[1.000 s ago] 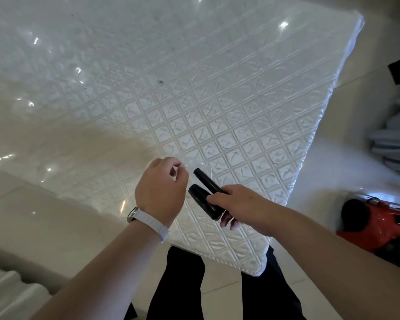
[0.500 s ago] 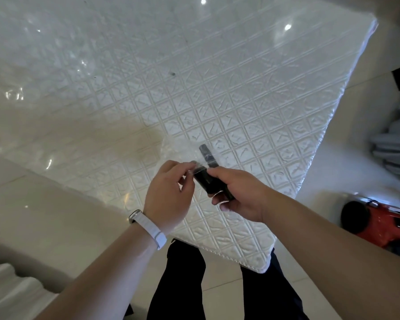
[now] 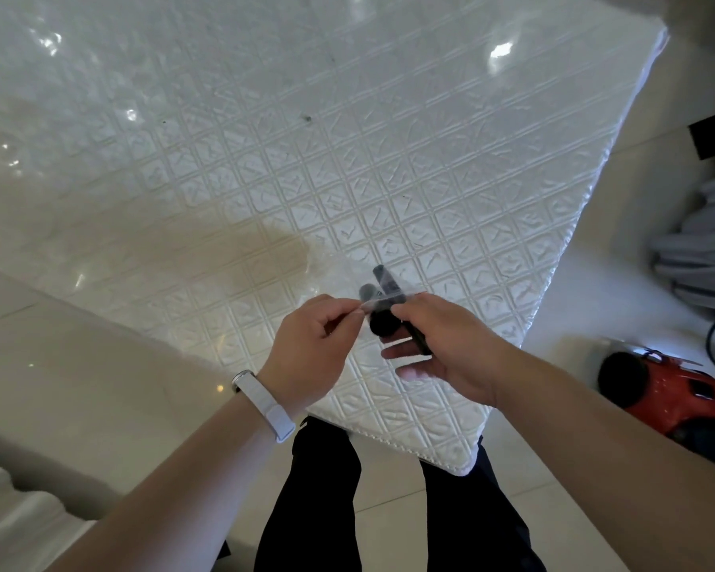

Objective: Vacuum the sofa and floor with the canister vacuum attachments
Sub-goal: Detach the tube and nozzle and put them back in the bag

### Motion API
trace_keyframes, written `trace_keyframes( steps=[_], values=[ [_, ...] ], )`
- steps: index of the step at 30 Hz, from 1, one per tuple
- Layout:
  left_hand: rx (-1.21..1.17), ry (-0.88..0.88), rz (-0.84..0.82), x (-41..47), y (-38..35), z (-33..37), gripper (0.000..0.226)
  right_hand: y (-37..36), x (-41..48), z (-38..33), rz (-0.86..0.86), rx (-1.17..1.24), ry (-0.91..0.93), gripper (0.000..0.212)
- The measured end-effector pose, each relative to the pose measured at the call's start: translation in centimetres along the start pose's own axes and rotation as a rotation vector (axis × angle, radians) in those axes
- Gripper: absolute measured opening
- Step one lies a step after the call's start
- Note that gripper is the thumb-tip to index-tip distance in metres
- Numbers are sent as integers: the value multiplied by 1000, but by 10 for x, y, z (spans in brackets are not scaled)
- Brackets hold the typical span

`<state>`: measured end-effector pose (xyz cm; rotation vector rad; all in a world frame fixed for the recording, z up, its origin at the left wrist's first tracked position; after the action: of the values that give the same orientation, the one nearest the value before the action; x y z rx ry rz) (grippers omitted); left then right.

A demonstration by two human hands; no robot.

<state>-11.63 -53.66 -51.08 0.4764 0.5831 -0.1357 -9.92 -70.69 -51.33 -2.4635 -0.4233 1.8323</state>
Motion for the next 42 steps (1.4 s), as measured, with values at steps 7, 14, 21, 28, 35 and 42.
trace_keyframes(
  steps=[7,14,21,28,35,42],
  values=[
    [6,-6,-27,4,-9,5,17,14,-13,1,141,-250,162,36],
    [-117,27,-5,2,-11,16,26,21,-10,-2,282,-388,255,13],
    [-133,2,-39,1,-5,25,29,34,-10,-9,345,-478,278,24],
    [-116,-15,-14,6,-9,36,34,38,-12,-30,408,-849,287,27],
    [373,-99,115,10,-5,33,31,40,-28,-35,503,-405,402,18],
    [40,102,58,12,-2,31,18,46,-37,-35,503,-283,456,28]
  ],
)
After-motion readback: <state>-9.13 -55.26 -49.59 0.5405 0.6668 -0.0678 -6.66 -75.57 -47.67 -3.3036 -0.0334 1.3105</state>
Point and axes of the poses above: each hand's wrist, its own x-axis towards the middle knuckle, its own y-axis out of the back of the hand, z = x × y, the point moved 2 cm from there along x, towards the middle knuckle
